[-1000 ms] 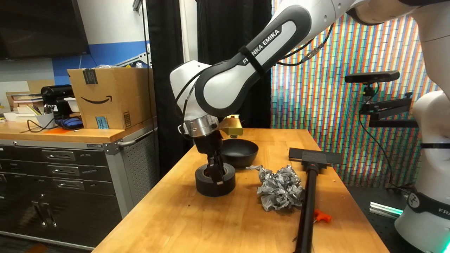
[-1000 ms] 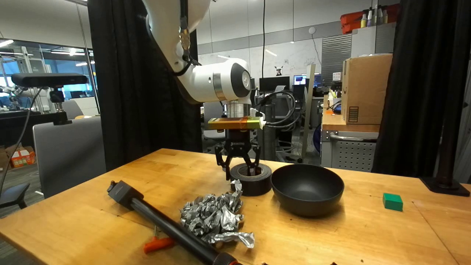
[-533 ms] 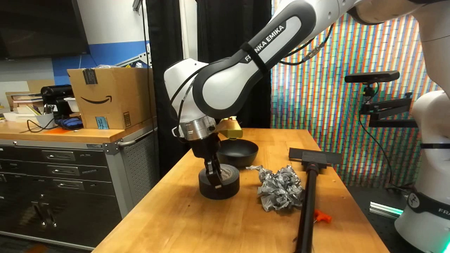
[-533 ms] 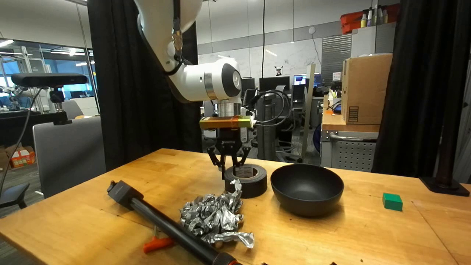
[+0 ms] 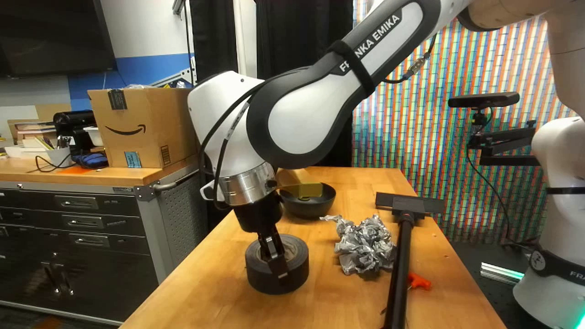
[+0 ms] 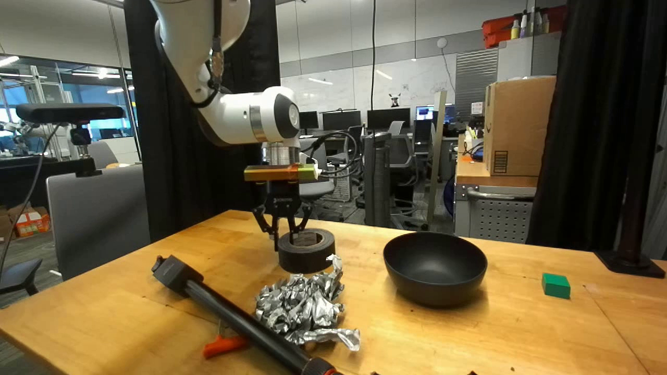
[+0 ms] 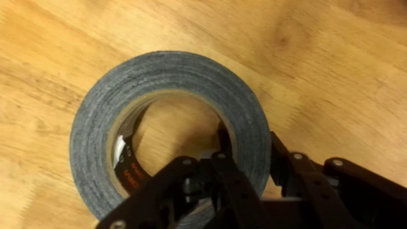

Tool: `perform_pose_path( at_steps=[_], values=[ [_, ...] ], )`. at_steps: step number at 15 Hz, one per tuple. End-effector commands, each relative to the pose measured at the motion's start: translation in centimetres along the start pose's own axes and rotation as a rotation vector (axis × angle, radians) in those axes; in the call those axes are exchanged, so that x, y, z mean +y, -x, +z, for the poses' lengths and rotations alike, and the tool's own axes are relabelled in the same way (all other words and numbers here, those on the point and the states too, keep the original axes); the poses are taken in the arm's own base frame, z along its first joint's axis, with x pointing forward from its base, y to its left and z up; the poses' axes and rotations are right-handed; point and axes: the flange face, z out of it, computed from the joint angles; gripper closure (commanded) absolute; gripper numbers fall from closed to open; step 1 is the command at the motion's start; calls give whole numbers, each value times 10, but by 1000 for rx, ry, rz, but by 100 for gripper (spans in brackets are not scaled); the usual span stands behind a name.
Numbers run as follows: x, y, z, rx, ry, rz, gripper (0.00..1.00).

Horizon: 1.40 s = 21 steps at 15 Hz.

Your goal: Move the black masking tape to the right

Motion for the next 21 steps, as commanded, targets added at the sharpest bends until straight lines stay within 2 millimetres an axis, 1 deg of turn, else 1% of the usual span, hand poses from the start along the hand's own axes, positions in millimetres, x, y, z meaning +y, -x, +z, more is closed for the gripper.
perform_pose_path(
  at_steps=[1,3,6,10,12,13,14,15,17,19,20,21],
  values=[
    [-44,-21,-7,-14,11,-120,92],
    [-64,-26,-9,-20,23,-172,92],
    [-86,-30,-7,-36,51,-242,92],
    [-99,-31,-4,-59,89,-309,92],
    [-99,-32,-3,-66,101,-328,91],
    [-99,-32,-3,-68,109,-334,82],
    [-99,-32,-4,-69,113,-339,71],
    [-99,-32,-5,-70,118,-344,75],
    [-98,-32,-8,-74,127,-347,43],
    [-101,-30,-11,-86,137,-355,29],
    [-111,-38,-16,-93,144,-359,22],
    [-115,-39,-21,-97,157,-364,14]
  ],
)
